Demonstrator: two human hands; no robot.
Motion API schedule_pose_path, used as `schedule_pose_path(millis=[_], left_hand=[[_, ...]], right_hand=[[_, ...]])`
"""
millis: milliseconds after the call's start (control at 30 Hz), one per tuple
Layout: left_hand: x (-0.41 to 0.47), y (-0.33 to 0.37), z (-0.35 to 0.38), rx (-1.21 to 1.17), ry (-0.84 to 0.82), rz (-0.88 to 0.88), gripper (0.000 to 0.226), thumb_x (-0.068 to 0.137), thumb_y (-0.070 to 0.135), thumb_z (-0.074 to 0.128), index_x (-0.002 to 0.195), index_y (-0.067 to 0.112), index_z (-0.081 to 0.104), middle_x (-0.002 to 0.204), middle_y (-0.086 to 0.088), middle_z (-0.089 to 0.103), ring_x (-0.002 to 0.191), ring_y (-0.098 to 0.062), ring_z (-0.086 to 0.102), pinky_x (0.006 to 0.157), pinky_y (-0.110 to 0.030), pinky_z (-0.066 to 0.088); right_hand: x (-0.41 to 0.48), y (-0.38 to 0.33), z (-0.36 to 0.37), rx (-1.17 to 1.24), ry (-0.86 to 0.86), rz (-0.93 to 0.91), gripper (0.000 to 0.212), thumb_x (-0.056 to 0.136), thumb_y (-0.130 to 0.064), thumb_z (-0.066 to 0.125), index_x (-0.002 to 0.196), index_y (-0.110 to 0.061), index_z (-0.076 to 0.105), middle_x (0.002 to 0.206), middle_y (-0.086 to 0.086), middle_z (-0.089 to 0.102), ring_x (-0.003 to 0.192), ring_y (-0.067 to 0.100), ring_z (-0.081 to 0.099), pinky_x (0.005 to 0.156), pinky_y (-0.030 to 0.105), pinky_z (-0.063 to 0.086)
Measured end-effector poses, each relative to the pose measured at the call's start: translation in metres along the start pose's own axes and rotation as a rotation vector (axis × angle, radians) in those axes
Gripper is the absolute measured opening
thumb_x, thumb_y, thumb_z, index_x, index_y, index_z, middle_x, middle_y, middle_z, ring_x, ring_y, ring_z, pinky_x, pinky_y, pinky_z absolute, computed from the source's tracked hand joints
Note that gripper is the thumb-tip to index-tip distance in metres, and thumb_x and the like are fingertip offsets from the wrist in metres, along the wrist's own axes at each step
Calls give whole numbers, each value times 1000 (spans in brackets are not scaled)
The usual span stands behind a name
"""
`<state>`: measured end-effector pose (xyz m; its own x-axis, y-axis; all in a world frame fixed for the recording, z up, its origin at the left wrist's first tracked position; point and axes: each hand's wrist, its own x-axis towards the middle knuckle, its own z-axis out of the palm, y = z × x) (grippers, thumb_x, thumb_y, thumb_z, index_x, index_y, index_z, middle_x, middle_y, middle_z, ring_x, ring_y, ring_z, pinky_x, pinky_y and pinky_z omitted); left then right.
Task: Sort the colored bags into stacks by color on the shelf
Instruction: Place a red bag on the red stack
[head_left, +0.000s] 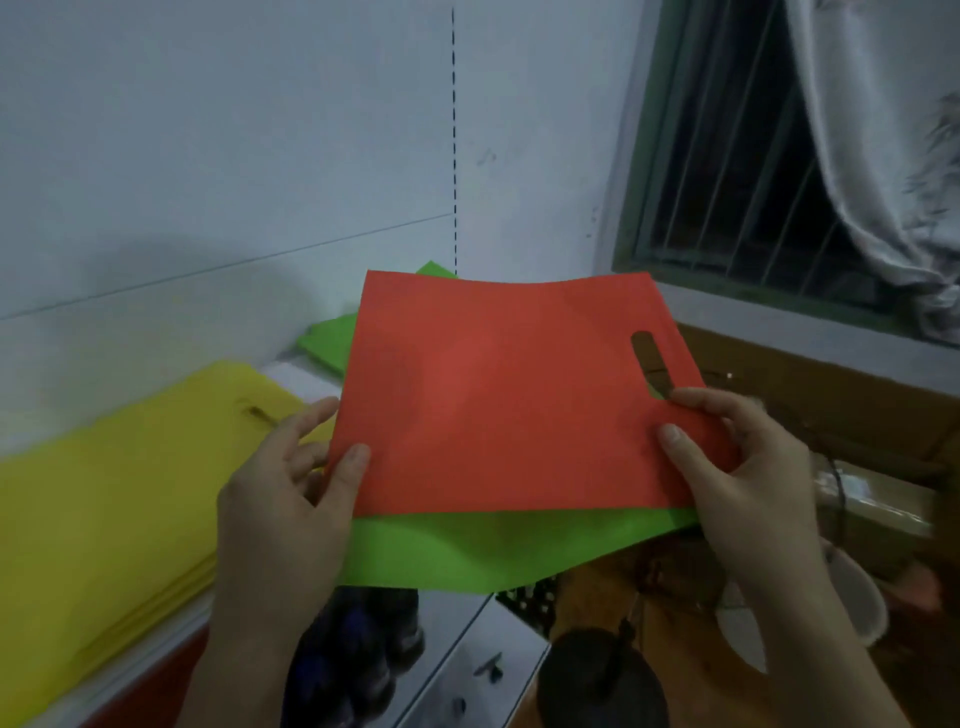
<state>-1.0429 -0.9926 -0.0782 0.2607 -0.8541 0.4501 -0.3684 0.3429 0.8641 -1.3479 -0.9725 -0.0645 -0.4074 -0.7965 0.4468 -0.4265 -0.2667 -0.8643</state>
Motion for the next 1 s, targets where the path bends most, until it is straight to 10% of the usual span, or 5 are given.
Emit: schedule_pose_path(millis=[367, 733, 1000], left_hand=[[58, 0, 78, 171, 174, -114, 19, 83, 32, 75, 92, 34, 59, 84, 8, 75, 81, -13, 73, 78, -42, 59], [112, -18, 104, 521, 323, -148, 18, 81, 22, 78, 77, 29, 62, 62, 10, 64, 58, -6, 62, 55, -29, 47], [131, -27, 125, 799, 297, -202, 19, 78, 21, 81, 77, 24, 63, 71, 2, 65, 65, -19, 59, 57, -28, 38]], right_hand=[[180, 57, 70, 147, -244, -56, 57, 86, -6, 75, 136, -17, 50, 117, -13, 59, 90, -19, 60, 65, 5, 50], [262, 91, 167, 75, -370, -106, 22, 87, -15, 75, 99, -31, 64, 93, -14, 72, 83, 7, 70, 75, 41, 61], [288, 114, 192, -46, -440, -168, 19, 87, -16, 72, 102, -26, 66, 93, -17, 68, 84, 2, 62, 69, 15, 44]])
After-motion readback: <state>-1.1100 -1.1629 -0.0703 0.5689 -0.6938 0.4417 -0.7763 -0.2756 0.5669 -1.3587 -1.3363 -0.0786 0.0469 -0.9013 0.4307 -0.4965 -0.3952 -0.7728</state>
